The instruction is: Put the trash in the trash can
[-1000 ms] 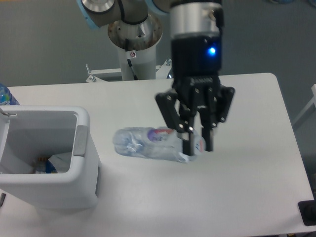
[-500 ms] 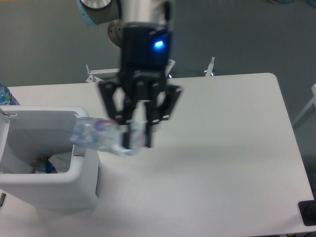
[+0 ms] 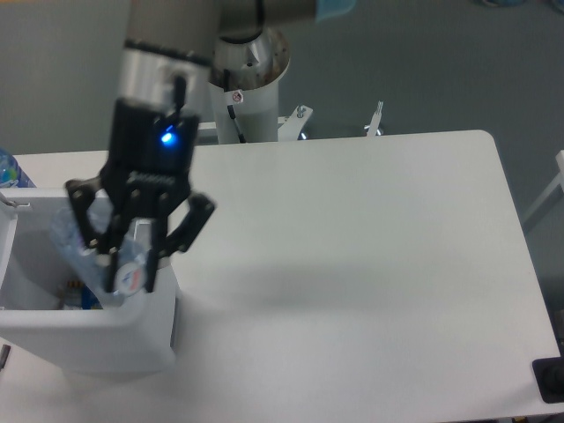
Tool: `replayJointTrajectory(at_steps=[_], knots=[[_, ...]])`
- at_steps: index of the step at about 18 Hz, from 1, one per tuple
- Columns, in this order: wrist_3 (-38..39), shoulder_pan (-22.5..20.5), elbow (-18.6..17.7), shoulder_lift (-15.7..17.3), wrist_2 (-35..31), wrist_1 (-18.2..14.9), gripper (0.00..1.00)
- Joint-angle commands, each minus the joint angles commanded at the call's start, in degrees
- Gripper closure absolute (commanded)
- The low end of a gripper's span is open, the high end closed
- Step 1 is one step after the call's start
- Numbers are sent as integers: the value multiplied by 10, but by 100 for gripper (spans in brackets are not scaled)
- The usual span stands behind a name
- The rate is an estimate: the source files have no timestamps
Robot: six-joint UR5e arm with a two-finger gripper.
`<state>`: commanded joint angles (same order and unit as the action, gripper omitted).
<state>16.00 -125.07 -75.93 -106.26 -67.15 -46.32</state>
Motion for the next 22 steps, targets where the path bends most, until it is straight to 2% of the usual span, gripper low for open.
replayJointTrajectory(at_steps=[1, 2, 3, 7, 10, 14, 16, 22], knots=[[-5, 6, -2, -3, -1, 0, 49], [-20, 9, -7, -3, -2, 1, 19], [-39, 10, -14, -2, -3, -1, 0], [-68, 10, -25, 6, -3, 0, 0], [-75, 4, -3, 4, -4, 0, 0], [-73, -42, 23, 9, -17, -1, 0], [-81, -70, 30, 20, -54, 0, 0], [-190, -113, 29, 23, -190, -1, 0]])
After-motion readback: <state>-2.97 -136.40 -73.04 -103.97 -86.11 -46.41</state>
